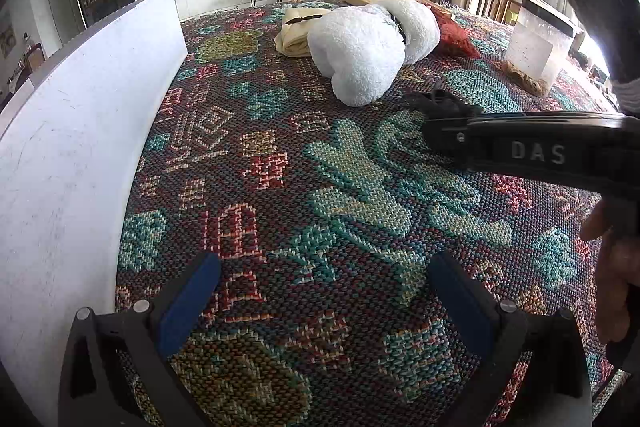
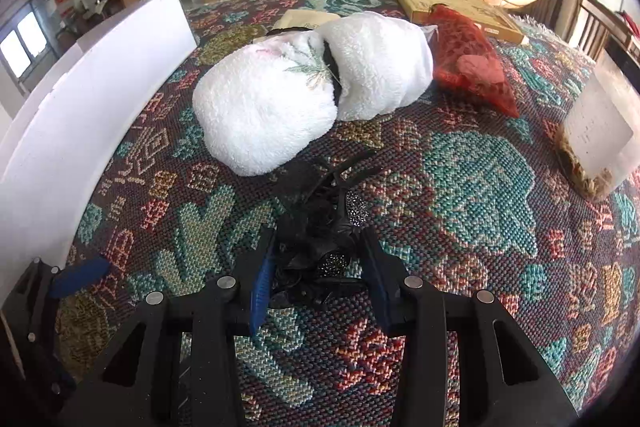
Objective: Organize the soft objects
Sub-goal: 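Grasp the black tangled item with the right tool, then grasp the white fluffy bundle with the left tool while the right tool carries the black item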
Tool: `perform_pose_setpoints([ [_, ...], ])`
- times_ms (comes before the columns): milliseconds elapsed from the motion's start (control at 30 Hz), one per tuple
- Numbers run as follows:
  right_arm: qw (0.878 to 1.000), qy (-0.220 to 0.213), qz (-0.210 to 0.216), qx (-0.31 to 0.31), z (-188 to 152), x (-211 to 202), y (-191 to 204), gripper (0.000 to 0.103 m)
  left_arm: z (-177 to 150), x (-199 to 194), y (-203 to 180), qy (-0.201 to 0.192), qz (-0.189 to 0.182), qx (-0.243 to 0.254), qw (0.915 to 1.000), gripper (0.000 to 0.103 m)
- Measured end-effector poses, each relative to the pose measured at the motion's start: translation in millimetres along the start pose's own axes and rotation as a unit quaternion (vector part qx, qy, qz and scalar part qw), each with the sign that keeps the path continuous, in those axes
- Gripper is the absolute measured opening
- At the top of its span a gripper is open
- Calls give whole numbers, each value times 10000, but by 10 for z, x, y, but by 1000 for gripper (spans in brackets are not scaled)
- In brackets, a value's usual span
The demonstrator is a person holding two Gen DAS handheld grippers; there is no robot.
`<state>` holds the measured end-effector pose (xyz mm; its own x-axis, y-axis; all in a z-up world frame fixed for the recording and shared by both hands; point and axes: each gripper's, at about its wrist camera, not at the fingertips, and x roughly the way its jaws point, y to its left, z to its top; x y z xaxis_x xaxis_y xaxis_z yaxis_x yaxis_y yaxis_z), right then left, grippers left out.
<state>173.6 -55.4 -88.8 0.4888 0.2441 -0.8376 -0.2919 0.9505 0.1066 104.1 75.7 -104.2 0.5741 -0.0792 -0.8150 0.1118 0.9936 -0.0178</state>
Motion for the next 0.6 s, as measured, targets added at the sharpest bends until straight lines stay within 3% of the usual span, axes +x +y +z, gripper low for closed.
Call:
perform_pose_setpoints([
  [200, 9959, -356, -619, 553, -361, -527, -815, 44, 3, 2, -3, 1, 1, 0, 10000, 103],
  [333, 9836, -563, -1280, 1139, -459, -782, -1559, 44, 0, -1, 1, 1, 2, 0, 10000, 103],
  [467, 9657, -795, -1820, 1673, -471, -860, -2143, 44, 0, -1, 2, 1, 1, 0, 10000, 103],
  [600, 9604, -679, -1904, 1917, -565, -699, -2411, 44, 4, 1, -1, 2, 6, -1, 10000, 103],
])
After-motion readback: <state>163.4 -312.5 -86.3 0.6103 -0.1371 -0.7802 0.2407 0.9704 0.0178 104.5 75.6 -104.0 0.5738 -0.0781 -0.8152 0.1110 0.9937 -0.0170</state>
